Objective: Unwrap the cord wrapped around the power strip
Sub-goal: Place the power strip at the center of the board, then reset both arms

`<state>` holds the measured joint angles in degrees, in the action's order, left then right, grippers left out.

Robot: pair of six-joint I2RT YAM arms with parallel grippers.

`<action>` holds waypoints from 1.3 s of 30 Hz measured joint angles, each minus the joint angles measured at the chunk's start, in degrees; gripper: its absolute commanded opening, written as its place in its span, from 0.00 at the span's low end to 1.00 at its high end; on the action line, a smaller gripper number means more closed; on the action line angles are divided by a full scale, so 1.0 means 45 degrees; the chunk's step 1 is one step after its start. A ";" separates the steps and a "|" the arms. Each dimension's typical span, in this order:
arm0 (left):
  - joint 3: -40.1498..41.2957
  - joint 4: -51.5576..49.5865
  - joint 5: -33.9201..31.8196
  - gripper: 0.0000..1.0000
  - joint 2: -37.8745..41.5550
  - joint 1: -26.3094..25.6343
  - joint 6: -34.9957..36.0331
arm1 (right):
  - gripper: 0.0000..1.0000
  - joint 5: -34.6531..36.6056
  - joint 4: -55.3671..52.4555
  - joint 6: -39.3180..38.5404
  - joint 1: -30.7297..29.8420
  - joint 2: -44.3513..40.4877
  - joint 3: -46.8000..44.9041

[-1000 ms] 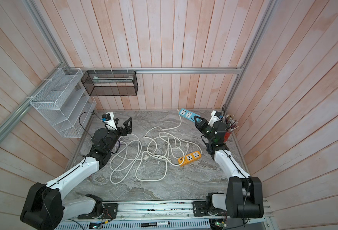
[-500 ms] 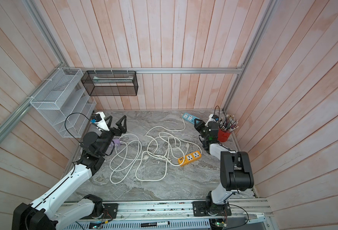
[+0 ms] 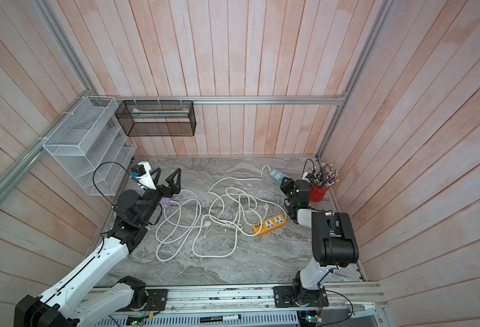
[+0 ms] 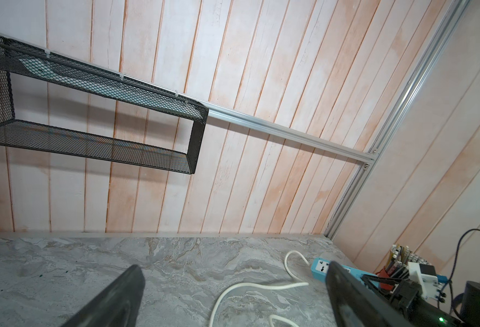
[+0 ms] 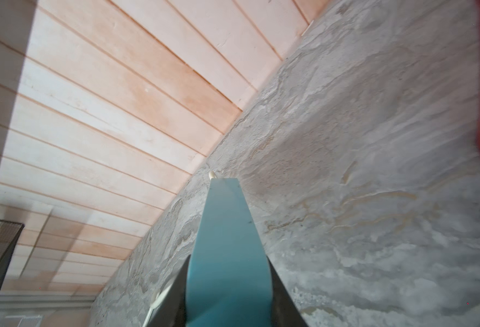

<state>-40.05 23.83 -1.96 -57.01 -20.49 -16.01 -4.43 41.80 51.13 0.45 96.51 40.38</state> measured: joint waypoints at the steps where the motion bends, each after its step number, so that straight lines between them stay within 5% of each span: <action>1: 0.0000 -0.0024 0.0000 1.00 0.0019 0.0000 0.0005 | 0.00 0.0034 0.0000 0.0073 0.0092 0.0151 -0.0005; 4: 0.0044 -0.0092 0.0000 1.00 0.0034 0.0000 0.0053 | 0.03 0.0078 0.0160 0.0325 0.0301 0.0656 -0.0146; 12: 0.0219 -0.0321 -0.0107 1.00 0.0097 0.0000 0.0180 | 0.80 0.0141 0.0097 0.0457 0.0325 0.0996 -0.0364; 15: 0.0364 -0.0345 -0.0272 1.00 0.0219 0.0000 0.0223 | 0.97 0.0131 -0.0345 0.0418 0.0369 0.1073 -0.0840; 22: 0.0491 -0.0534 -0.0588 1.00 0.0457 0.0005 0.0311 | 0.98 0.0078 -0.0865 0.0155 0.0617 0.0398 -0.1190; 28: 0.0495 -0.1175 -0.1530 1.00 0.0840 0.0058 0.0330 | 0.98 0.0131 -0.1831 -0.0670 0.0695 -0.1953 -0.1559; 39: 0.0874 -0.2123 -0.4036 1.00 0.0442 0.0534 0.0384 | 0.98 0.1200 -0.3657 -0.4114 0.0699 -0.5727 -0.1200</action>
<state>-36.12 14.28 -20.12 -55.02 -18.09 -14.28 0.97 25.34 32.62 3.60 70.74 34.98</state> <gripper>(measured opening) 0.998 0.984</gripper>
